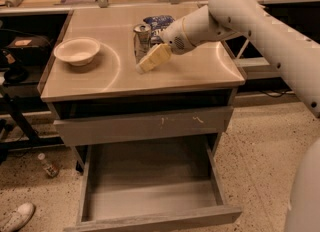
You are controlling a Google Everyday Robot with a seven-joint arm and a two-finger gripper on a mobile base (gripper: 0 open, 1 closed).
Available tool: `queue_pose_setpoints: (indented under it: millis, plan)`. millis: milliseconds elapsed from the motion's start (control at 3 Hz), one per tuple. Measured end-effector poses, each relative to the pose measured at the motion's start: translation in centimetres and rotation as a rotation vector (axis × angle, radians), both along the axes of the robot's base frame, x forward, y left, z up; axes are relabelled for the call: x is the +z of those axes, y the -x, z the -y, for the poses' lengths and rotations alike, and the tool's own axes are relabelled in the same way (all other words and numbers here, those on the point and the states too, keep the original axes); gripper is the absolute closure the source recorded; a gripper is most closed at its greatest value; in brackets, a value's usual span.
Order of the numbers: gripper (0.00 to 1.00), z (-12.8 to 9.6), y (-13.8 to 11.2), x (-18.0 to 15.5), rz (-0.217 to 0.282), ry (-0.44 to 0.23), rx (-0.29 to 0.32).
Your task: Place redbull can into middle drawer
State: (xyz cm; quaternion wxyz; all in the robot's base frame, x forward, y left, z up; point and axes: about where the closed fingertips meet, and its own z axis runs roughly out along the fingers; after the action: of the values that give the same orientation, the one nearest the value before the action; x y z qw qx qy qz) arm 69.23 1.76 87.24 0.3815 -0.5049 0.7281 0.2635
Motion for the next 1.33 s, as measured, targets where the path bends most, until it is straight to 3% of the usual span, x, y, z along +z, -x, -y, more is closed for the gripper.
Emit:
queue_pose_setpoints:
  millis: [667,1000,1333]
  plan:
    - [0.0,-4.8,-1.4,0.3,0.012,-0.03,0.083]
    - [0.0,-5.5,-1.9,0.5,0.011,-0.031,0.081]
    - [0.19,-5.5,-1.9,0.5,0.011,-0.031,0.081]
